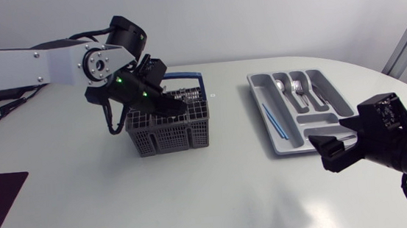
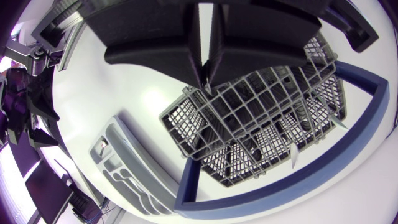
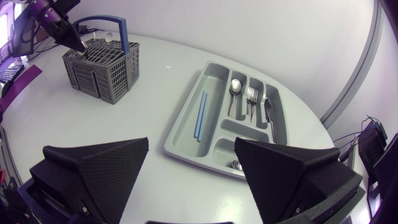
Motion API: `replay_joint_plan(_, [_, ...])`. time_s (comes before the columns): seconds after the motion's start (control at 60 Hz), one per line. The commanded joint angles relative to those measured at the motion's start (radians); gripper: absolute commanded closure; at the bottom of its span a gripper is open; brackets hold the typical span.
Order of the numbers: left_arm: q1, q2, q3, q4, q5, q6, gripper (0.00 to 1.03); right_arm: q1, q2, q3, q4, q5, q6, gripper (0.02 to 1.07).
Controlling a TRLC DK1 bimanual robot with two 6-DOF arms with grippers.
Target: Unload the cutlery basket into the drawer organizer.
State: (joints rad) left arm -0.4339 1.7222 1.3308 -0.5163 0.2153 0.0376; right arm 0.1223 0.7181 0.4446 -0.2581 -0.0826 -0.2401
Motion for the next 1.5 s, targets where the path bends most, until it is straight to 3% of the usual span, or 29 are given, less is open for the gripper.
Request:
replay_joint_plan(0.0, [0.029, -0.038, 0.041, -0.005, 0.03, 0.005, 1.0, 0.005, -0.005, -0.027, 0.006, -0.003, -0.013, 0.07])
replay_joint_plan(0.283, [0.049, -0.085, 0.034, -0.027, 0.113, -0.031, 1.0, 0.007, -0.005, -0.026, 0.006, -0.002, -0.013, 0.07])
replay_joint_plan(0.617, [0.046, -0.179, 0.034, -0.076, 0.114, -0.051, 1.0, 0.007, -0.008, -0.023, 0.003, -0.002, -0.013, 0.07])
replay_joint_plan(1.133, [-0.034, -0.339, -0.008, -0.102, 0.133, -0.074, 1.0, 0.011, -0.075, -0.026, -0.001, -0.003, -0.05, 0.07])
replay_joint_plan(1.317, [-0.031, -0.362, -0.03, -0.102, 0.248, -0.036, 1.0, 0.034, -0.146, -0.018, -0.02, -0.042, -0.103, 0.07])
replay_joint_plan(1.483, [-0.032, -0.322, -0.035, -0.11, 0.365, 0.044, 1.0, 0.096, -0.135, 0.051, -0.135, -0.132, -0.156, 0.07])
